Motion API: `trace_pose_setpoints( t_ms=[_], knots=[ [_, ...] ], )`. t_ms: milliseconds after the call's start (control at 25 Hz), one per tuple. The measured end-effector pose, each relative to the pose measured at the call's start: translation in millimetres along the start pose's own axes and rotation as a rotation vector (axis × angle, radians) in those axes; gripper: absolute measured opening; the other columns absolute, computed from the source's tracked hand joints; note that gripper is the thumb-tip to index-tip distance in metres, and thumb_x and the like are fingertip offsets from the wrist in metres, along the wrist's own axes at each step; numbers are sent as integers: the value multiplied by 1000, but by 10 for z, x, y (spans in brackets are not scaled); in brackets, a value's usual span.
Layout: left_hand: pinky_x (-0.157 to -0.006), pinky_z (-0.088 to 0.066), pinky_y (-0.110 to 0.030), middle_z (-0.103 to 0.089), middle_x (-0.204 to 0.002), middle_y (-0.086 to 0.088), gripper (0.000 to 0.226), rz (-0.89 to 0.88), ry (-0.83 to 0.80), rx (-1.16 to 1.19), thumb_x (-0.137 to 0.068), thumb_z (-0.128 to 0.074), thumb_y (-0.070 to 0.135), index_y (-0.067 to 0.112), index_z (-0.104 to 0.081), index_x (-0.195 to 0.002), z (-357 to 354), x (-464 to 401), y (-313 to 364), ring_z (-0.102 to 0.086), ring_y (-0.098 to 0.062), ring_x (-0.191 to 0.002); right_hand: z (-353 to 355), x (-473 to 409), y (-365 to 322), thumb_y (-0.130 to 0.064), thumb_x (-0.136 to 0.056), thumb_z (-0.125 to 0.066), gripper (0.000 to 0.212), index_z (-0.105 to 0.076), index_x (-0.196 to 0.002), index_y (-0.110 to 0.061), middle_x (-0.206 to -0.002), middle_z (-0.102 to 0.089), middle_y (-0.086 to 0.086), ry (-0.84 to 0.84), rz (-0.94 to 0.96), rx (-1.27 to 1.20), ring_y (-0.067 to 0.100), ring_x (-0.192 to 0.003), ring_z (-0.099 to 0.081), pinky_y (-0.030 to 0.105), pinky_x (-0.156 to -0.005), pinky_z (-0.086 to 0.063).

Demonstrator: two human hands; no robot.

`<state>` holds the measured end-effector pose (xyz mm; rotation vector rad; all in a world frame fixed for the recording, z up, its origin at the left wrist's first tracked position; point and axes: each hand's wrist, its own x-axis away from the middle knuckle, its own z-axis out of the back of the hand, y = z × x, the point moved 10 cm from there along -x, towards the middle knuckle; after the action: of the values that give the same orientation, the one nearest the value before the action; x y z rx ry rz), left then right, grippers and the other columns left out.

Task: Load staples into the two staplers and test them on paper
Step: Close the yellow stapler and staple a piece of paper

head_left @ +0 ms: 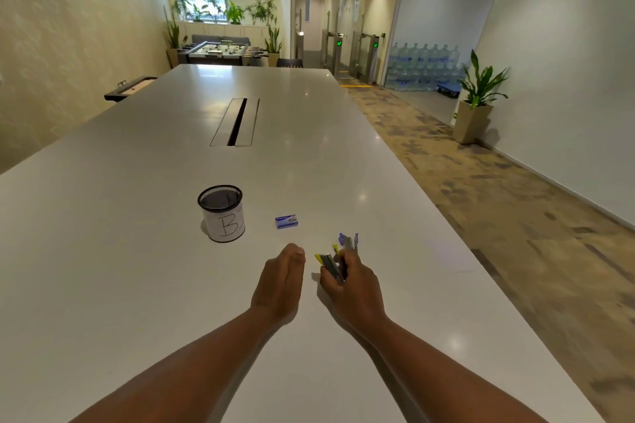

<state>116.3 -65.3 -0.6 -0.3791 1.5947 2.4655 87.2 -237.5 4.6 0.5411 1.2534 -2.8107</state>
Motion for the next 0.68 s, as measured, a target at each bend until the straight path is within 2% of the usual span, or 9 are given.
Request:
trace_pose_setpoints(
  t_ms=[80, 200, 280, 440, 560, 680],
  knots=[
    [-63, -46, -50, -48, -63, 5, 29, -38, -54, -12, -98, -31, 45, 32, -44, -75, -239, 31, 79, -47, -18, -61, 206, 26, 130, -58, -78, -49, 23, -43, -86, -37, -60, -55, -14, 48, -36, 13, 4, -57, -57, 19, -51, -35],
    [-60, -48, -52, -55, -66, 2, 29, -52, -156, 52, -100, -36, 42, 26, -49, -79, -750, 110, 258, -52, -23, -63, 533, 50, 382, -57, -79, -49, 25, -48, -87, -33, -62, -57, -11, 122, -106, 28, 7, -57, -57, 27, -53, -43],
    [-59, -48, -52, -55, -65, 2, 30, -58, -207, 88, -101, -38, 41, 25, -51, -79, -1074, 156, 418, -51, -19, -60, 745, 50, 567, -57, -81, -49, 26, -50, -86, -31, -64, -59, -11, 162, -148, 31, 8, -59, -58, 32, -57, -47],
    [-62, -50, -47, -59, -68, 2, 23, -66, -284, 121, -97, -38, 38, 27, -53, -84, -1556, 130, 605, -57, -21, -64, 1176, 35, 916, -53, -79, -51, 23, -49, -84, -31, -61, -57, -10, 270, -208, 80, 7, -56, -56, 26, -52, -39],
    [-60, -49, -44, -58, -68, 4, 14, -59, -293, 76, -88, -39, 33, 29, -52, -83, -1795, 14, 682, -55, -16, -62, 1453, 3, 1214, -43, -75, -57, 19, -49, -89, -32, -66, -61, -14, 338, -293, 73, 4, -60, -58, 22, -52, -38],
    [-65, -49, -39, -58, -74, 9, 12, -65, -302, 41, -81, -44, 28, 31, -54, -86, -2002, -116, 770, -54, -12, -70, 1647, -39, 1457, -27, -74, -58, 20, -47, -91, -31, -72, -61, -14, 363, -362, 101, 13, -63, -57, 27, -52, -35]
  ],
)
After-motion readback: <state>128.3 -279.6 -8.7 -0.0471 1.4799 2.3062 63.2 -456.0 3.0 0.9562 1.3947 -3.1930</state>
